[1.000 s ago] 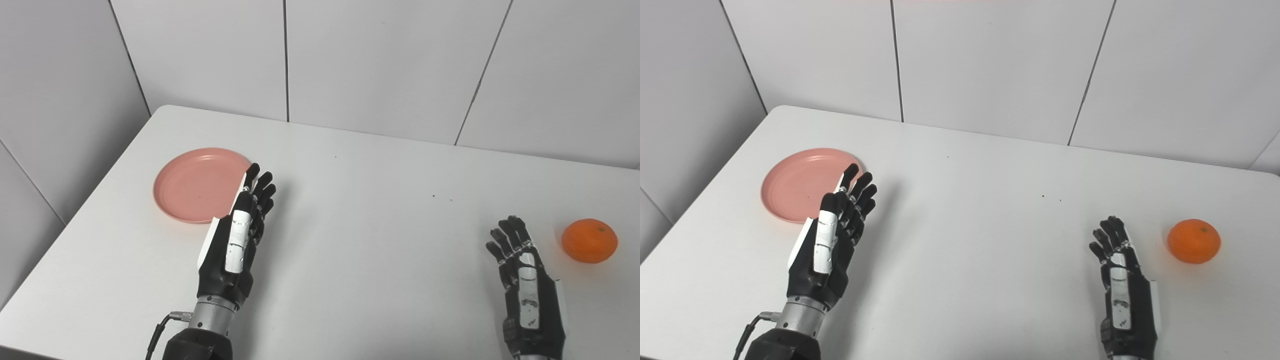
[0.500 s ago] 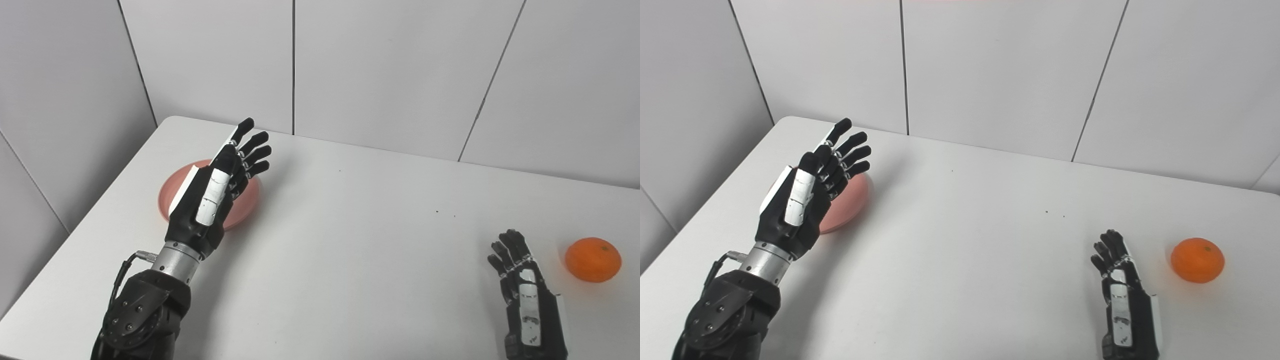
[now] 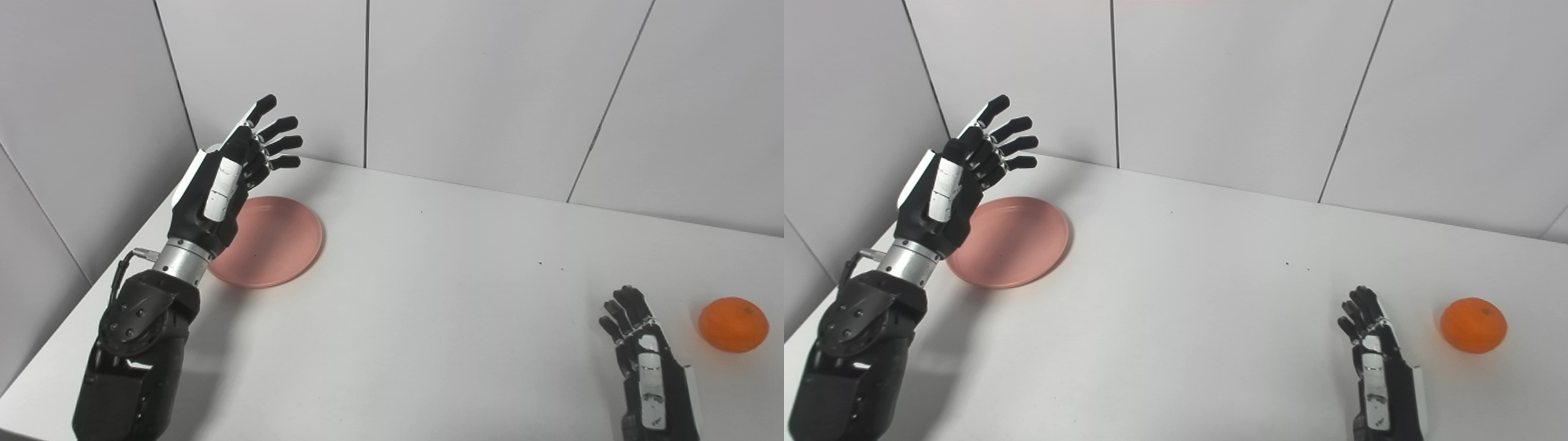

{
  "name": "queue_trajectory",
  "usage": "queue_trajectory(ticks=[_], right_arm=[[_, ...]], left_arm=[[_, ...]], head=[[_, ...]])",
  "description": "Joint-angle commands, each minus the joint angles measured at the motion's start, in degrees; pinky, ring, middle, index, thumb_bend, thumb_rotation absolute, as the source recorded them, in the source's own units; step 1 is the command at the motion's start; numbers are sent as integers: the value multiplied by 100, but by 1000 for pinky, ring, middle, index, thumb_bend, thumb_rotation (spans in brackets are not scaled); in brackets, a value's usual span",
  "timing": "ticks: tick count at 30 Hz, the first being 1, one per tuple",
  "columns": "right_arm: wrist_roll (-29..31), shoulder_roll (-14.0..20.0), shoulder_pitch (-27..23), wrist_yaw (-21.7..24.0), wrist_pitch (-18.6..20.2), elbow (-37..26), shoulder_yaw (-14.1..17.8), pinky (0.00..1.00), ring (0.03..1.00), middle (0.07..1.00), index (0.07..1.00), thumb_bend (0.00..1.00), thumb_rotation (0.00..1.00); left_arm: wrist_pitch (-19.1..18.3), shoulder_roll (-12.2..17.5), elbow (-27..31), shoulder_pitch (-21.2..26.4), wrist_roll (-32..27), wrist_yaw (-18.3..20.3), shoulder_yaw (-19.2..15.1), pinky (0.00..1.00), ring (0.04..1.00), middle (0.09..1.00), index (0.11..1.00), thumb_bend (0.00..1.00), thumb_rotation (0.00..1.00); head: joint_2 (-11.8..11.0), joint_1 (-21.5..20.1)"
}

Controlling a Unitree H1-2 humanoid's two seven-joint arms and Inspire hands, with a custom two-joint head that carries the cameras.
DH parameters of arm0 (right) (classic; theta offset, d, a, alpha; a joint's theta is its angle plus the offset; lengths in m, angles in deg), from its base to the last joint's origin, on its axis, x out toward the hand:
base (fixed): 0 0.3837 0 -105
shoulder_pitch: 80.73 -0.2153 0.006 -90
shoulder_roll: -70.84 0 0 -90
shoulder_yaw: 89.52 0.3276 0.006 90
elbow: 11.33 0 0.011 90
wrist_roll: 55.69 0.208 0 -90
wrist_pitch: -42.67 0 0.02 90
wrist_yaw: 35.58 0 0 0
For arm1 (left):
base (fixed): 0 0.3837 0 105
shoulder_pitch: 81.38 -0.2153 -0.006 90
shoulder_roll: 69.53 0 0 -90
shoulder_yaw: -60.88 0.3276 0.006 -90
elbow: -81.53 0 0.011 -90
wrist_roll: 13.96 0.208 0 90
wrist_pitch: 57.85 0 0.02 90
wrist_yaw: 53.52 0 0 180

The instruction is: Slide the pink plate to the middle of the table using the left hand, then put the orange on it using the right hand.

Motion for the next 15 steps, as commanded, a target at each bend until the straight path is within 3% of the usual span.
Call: queue_trajectory(ticks=[1,4,8,15], right_arm=[[8,-35,346,51,-126,503,-1,891,901,903,874,782,872],[-6,-35,343,58,-122,491,-10,891,905,906,878,776,875],[3,-39,347,65,-112,471,-10,891,904,906,880,778,873],[42,-40,340,63,-89,465,13,896,903,903,877,778,872]], left_arm=[[333,238,-40,352,-99,100,-107,719,833,869,931,996,888],[434,344,-335,510,-144,154,-176,755,862,886,945,998,872],[622,520,-853,716,-201,237,-298,731,868,895,945,1000,858],[1077,666,-1717,942,-118,245,-485,733,822,845,928,1000,862]], head=[[8,-7],[9,-12],[15,-16],[12,40]])
